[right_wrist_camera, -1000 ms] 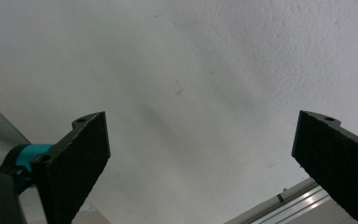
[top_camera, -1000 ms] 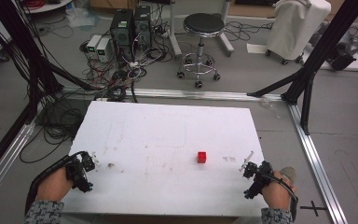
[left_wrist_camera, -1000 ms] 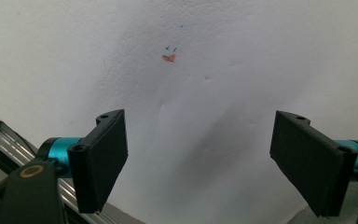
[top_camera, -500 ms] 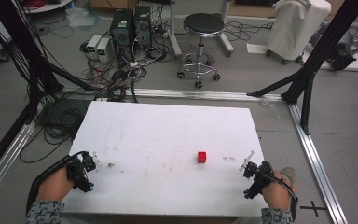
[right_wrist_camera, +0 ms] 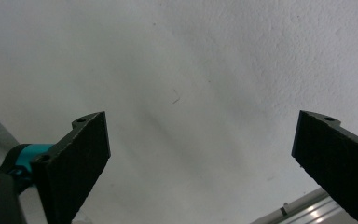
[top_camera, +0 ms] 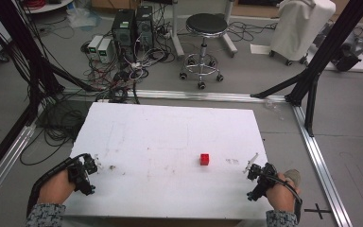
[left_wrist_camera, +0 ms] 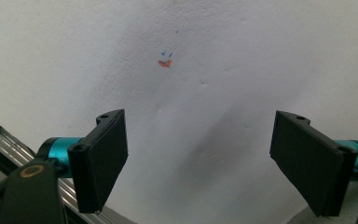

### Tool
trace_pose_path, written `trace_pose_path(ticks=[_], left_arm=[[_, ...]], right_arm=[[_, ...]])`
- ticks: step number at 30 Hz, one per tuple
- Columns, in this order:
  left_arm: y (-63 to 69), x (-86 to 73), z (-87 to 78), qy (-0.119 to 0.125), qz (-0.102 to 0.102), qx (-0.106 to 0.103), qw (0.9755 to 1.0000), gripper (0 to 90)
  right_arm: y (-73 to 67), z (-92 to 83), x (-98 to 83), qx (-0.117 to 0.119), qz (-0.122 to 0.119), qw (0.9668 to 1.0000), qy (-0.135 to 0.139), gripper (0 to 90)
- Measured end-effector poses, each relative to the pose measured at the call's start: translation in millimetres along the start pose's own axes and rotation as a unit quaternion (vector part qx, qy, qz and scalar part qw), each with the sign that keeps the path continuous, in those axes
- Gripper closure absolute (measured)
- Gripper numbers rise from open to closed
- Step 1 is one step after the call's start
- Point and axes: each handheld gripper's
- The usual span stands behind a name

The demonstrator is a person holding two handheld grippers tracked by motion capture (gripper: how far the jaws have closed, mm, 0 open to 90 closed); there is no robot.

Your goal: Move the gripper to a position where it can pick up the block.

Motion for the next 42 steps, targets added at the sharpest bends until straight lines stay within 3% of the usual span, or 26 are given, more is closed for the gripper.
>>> trace_pose_path(ticks=[8, 19, 22, 25, 28, 34, 42], left_arm=[[-0.9, -2.0, -2.2, 0.004, -0.003, 0.001, 1.0000, 19.4], [-1.6, -2.4, -3.3, 0.005, -0.003, 0.002, 1.0000, 19.4], [-1.7, -2.0, -3.5, 0.005, -0.001, 0.001, 1.0000, 19.4], [-1.4, -1.7, -3.5, 0.005, -0.001, 0.002, 1.0000, 19.4], [-1.0, -1.3, -3.0, 0.005, 0.000, 0.001, 1.0000, 19.4], [-0.6, -0.3, -3.0, 0.005, 0.003, 0.002, 1.0000, 19.4], [-1.2, -0.2, -3.8, 0.006, 0.004, 0.001, 1.0000, 19.4]], right_arm=[[4.1, 3.1, 3.9, 0.002, -0.021, 0.9998, 0.000, 3.4], [17.4, -15.1, 28.6, 0.006, -0.083, 0.9965, 0.001, 3.4], [23.4, -21.1, 40.1, 0.000, -0.110, 0.9939, -0.005, 3.4], [25.4, -22.8, 45.8, -0.002, -0.118, 0.9929, -0.007, 3.4], [28.8, -23.4, 56.7, -0.007, -0.146, 0.9892, -0.016, 3.4], [33.8, -24.8, 70.2, -0.015, -0.161, 0.9867, -0.020, 3.4], [36.1, -25.8, 92.9, -0.017, -0.192, 0.9809, -0.024, 3.4]])
Point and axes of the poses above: each handheld gripper's, and its own axes: z roughly forward along the jaws, x roughly out of its top, y roughly to its right, and after that the axes turned 5 degrees about z, right-handed
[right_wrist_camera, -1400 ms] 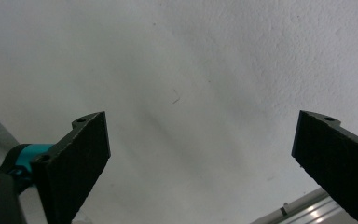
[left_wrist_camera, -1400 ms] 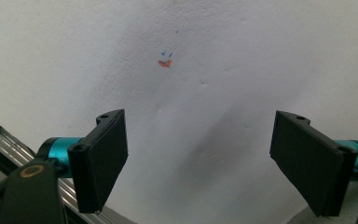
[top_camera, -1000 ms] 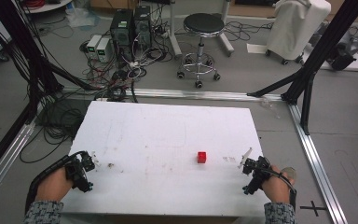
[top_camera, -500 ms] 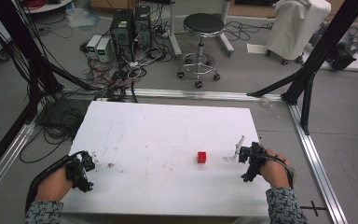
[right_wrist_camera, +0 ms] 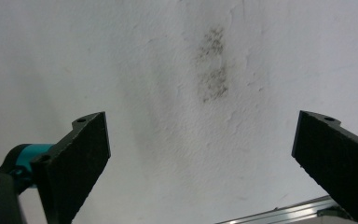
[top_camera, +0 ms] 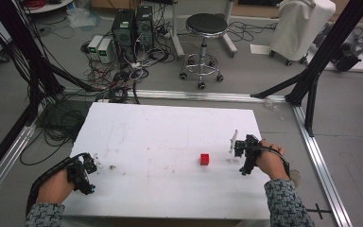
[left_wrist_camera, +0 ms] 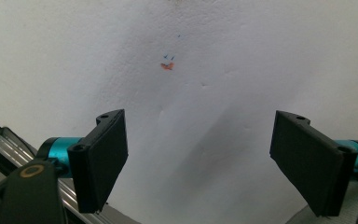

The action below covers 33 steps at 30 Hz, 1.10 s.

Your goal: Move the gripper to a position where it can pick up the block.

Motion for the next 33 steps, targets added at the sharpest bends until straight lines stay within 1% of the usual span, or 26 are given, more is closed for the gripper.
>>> trace_pose_path(ticks=[3, 8, 10, 11, 14, 16, 18, 22, 23, 24, 26, 27, 33], left_arm=[[-0.1, 0.0, 0.0, 0.000, 0.000, 0.000, 1.0000, 19.4], [0.0, 0.2, 0.5, -0.001, 0.002, 0.002, 1.0000, 19.4], [0.1, 0.5, 0.6, 0.000, 0.002, 0.000, 1.0000, 19.4], [0.1, 0.6, 0.6, 0.000, 0.002, 0.000, 1.0000, 19.4], [0.2, 1.0, 0.3, 0.000, 0.003, 0.000, 1.0000, 19.4], [0.4, 1.3, -0.1, 0.000, 0.003, 0.000, 1.0000, 19.4], [0.5, 1.8, -1.0, 0.000, 0.005, 0.001, 1.0000, 19.4], [0.6, 1.9, -1.6, 0.001, 0.005, 0.001, 1.0000, 19.4], [0.6, 1.9, -1.7, 0.002, 0.005, 0.001, 1.0000, 19.4], [0.7, 2.0, -1.7, 0.002, 0.005, 0.002, 1.0000, 19.4], [0.7, 2.0, -1.9, 0.003, 0.006, 0.002, 1.0000, 19.4], [0.7, 2.0, -2.0, 0.003, 0.006, 0.003, 1.0000, 19.4], [1.6, 3.1, -2.7, 0.003, 0.007, 0.003, 1.0000, 19.4]], right_arm=[[4.0, -0.6, 8.0, 0.004, -0.012, 0.9999, -0.003, 3.4], [8.4, -4.5, 22.9, 0.003, -0.030, 0.9996, 0.003, 3.5], [8.7, -5.1, 25.9, 0.006, -0.030, 0.9995, 0.002, 3.4], [9.9, -5.8, 31.7, 0.005, -0.043, 0.9991, 0.001, 3.4], [11.0, -5.6, 40.0, 0.007, -0.058, 0.9983, 0.002, 3.4], [10.9, -5.6, 42.5, 0.009, -0.059, 0.9982, 0.001, 3.4], [11.5, -4.4, 50.6, 0.011, -0.069, 0.9976, -0.001, 3.4], [11.2, -0.3, 61.8, 0.011, -0.078, 0.9969, -0.002, 3.4], [11.2, -0.3, 61.8, 0.011, -0.078, 0.9969, -0.002, 3.4], [11.8, 2.8, 66.9, 0.016, -0.079, 0.9968, 0.002, 3.4], [11.2, 5.7, 71.5, 0.015, -0.077, 0.9969, 0.002, 3.4], [11.2, 7.4, 73.8, 0.018, -0.080, 0.9967, 0.002, 3.4], [8.8, 15.9, 83.6, 0.018, -0.089, 0.9959, 0.003, 3.4]])
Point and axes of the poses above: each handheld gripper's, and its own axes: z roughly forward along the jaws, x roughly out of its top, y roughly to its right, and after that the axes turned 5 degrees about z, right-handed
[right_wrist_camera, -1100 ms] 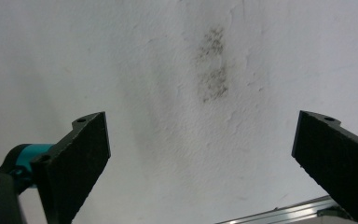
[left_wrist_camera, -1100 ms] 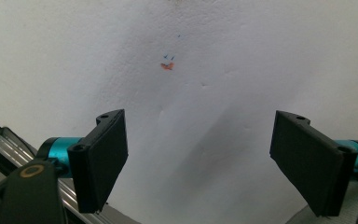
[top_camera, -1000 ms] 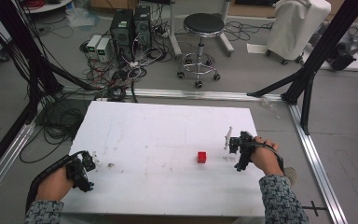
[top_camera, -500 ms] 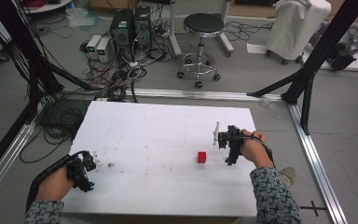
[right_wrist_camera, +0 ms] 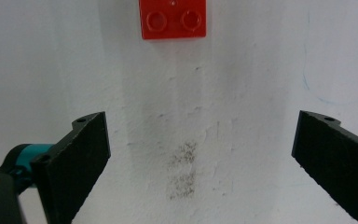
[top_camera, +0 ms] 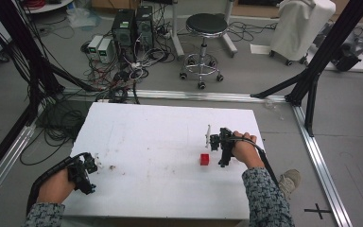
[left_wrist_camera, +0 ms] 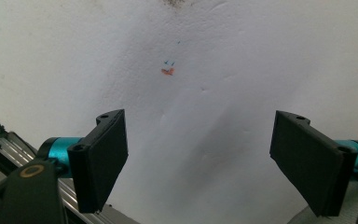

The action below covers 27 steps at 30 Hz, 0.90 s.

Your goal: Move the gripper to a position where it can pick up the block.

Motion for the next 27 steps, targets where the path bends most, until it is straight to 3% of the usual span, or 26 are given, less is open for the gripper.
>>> trace_pose_path(ticks=[27], left_arm=[[0.9, 1.4, -0.6, 0.001, 0.003, 0.001, 1.0000, 19.4]], right_arm=[[-7.1, 30.6, 35.9, 0.017, -0.026, 0.9994, 0.018, 3.4]])
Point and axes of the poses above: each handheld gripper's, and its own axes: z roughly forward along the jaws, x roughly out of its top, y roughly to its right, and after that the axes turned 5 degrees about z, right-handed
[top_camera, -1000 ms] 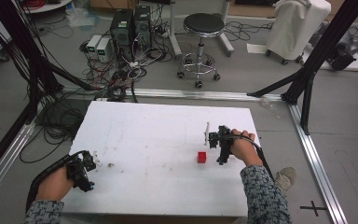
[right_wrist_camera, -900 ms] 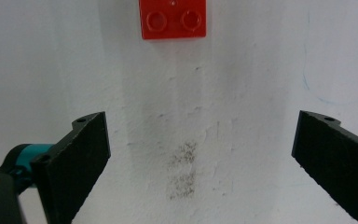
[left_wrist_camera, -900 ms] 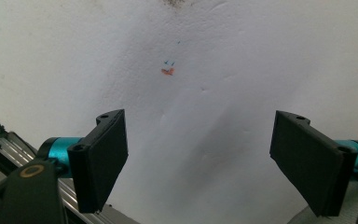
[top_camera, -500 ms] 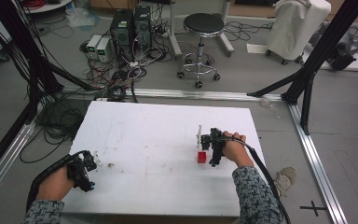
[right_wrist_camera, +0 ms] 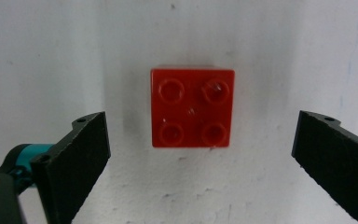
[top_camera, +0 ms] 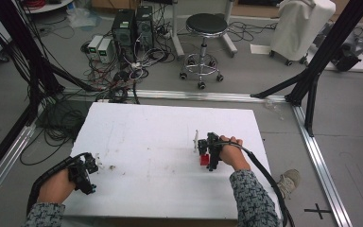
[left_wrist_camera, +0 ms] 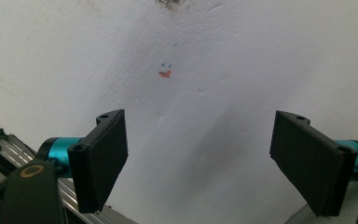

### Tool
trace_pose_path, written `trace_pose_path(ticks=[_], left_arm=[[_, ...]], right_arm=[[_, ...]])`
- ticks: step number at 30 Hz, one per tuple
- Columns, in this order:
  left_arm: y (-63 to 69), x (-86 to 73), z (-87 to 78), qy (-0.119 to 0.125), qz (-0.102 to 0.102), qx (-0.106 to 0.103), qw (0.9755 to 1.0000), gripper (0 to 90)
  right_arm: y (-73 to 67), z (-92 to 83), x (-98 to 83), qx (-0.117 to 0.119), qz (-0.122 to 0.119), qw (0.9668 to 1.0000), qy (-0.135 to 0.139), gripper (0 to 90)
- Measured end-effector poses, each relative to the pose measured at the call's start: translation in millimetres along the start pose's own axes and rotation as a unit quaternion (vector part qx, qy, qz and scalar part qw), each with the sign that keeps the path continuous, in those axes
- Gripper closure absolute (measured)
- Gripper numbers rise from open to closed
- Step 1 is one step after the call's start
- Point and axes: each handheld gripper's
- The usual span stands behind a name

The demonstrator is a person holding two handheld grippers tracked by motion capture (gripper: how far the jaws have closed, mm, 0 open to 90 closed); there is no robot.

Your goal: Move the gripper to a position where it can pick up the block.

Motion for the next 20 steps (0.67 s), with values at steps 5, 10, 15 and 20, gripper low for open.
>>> trace_pose_path(ticks=[5, 10, 15, 20], left_arm=[[-0.7, -0.8, -0.6, 0.000, -0.001, -0.001, 1.0000, 19.4], [-0.3, -0.5, -0.1, 0.001, 0.000, -0.001, 1.0000, 19.4], [-0.3, -0.2, -0.1, 0.000, 0.000, -0.002, 1.0000, 19.4], [0.4, 0.1, 1.2, -0.003, 0.002, 0.000, 1.0000, 19.4]], right_arm=[[-1.4, 6.0, 5.6, 0.005, -0.002, 1.0000, 0.000, 3.4], [-1.5, 7.7, 6.6, 0.005, -0.002, 1.0000, -0.002, 3.4], [-1.6, 7.7, 6.9, 0.004, -0.001, 1.0000, -0.002, 3.4], [-1.9, 7.5, 7.1, 0.003, 0.000, 1.0000, 0.000, 3.4]])
Point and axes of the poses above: each handheld gripper's, and its own axes: z roughly forward along the jaws, x roughly out of its top, y roughly to its right, and after that the axes turned 5 degrees about z, right-handed
